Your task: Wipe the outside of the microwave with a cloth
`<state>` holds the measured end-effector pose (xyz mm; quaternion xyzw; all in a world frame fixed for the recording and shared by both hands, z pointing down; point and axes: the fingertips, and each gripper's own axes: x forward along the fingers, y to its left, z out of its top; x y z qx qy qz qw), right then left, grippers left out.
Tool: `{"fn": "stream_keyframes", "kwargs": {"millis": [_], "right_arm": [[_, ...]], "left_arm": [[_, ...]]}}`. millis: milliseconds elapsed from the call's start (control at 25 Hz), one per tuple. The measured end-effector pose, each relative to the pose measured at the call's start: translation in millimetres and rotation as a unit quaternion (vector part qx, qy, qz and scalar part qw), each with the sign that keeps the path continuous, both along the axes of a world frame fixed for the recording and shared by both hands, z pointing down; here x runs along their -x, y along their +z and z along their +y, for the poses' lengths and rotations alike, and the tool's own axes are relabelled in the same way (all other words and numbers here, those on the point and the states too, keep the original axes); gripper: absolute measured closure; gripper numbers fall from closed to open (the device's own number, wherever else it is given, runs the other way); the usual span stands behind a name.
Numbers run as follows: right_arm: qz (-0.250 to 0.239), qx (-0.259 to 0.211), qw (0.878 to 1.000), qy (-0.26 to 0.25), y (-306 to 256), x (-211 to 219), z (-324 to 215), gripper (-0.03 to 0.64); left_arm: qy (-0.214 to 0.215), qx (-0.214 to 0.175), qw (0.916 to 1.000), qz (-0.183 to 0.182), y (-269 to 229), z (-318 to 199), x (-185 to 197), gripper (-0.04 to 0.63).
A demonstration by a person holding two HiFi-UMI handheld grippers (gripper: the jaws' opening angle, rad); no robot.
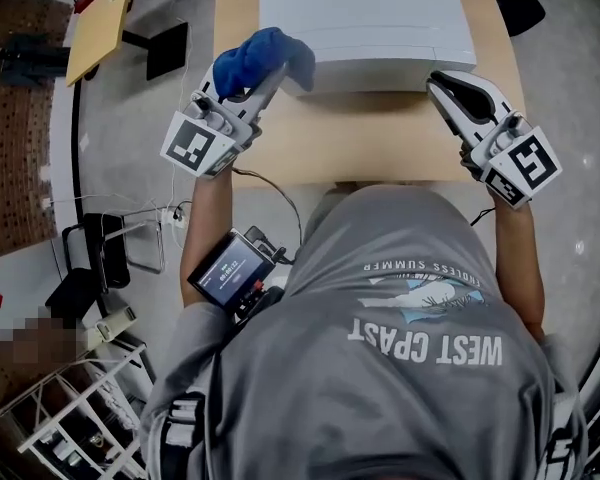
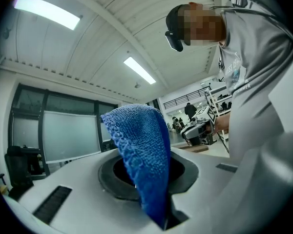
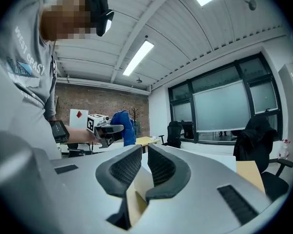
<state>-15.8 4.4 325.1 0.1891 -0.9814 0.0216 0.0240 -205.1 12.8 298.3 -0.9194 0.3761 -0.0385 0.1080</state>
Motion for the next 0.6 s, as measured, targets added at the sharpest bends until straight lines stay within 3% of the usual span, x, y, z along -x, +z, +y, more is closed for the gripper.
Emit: {"fn": "stream_keyframes", "kwargs": {"millis": [600], "right_arm": [[0.016, 0.024, 0.998, -0.048, -1.2, 27.8, -33.7, 0.565]], "left_arm": [[-0.046, 0.012, 0.9989, 0.002, -9.4, -11.7, 28.3, 0.506]]}}
